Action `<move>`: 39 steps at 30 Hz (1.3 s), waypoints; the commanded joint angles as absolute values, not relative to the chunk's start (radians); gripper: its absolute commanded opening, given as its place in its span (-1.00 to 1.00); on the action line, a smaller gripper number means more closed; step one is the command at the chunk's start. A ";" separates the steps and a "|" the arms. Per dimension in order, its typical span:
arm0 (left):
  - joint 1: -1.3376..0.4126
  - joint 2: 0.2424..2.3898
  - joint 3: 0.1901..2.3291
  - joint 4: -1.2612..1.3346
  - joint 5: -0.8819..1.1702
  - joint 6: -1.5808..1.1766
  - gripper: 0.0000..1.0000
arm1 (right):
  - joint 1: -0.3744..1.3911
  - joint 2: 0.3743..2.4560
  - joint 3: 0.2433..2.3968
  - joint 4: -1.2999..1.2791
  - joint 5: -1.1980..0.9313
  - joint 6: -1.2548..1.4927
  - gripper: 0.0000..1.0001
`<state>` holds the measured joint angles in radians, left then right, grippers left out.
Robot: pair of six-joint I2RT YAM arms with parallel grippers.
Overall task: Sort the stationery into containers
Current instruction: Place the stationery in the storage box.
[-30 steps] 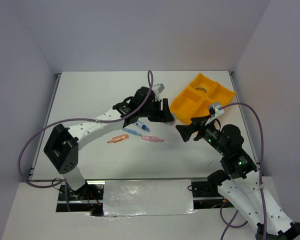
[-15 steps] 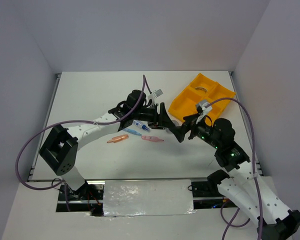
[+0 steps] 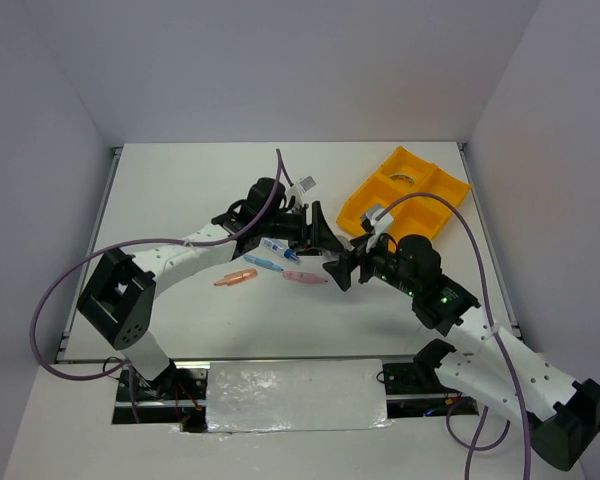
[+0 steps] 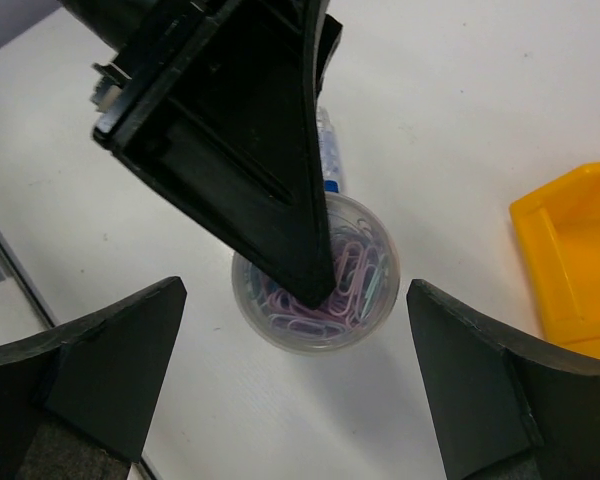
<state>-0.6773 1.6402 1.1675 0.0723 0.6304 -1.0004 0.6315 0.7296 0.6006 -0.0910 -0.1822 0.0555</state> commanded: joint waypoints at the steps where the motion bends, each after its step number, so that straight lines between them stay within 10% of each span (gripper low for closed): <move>1: -0.678 1.615 1.166 0.123 0.646 -1.019 -1.00 | 0.649 0.749 0.615 -0.037 -0.100 0.025 0.99; 23: -0.680 1.606 1.187 0.104 0.627 -1.011 -1.00 | 0.678 0.830 0.597 0.044 -0.069 0.032 0.61; 34: -0.676 1.595 1.206 0.064 0.583 -0.991 -0.81 | 0.678 0.838 0.606 0.021 -0.097 0.028 -0.38; 36: -0.676 1.597 1.209 0.067 0.581 -0.994 -0.69 | 0.678 0.830 0.601 0.026 -0.089 0.038 -1.00; 39: -0.675 1.595 1.215 0.068 0.574 -0.997 -0.33 | 0.676 0.810 0.591 0.038 -0.098 0.044 -1.00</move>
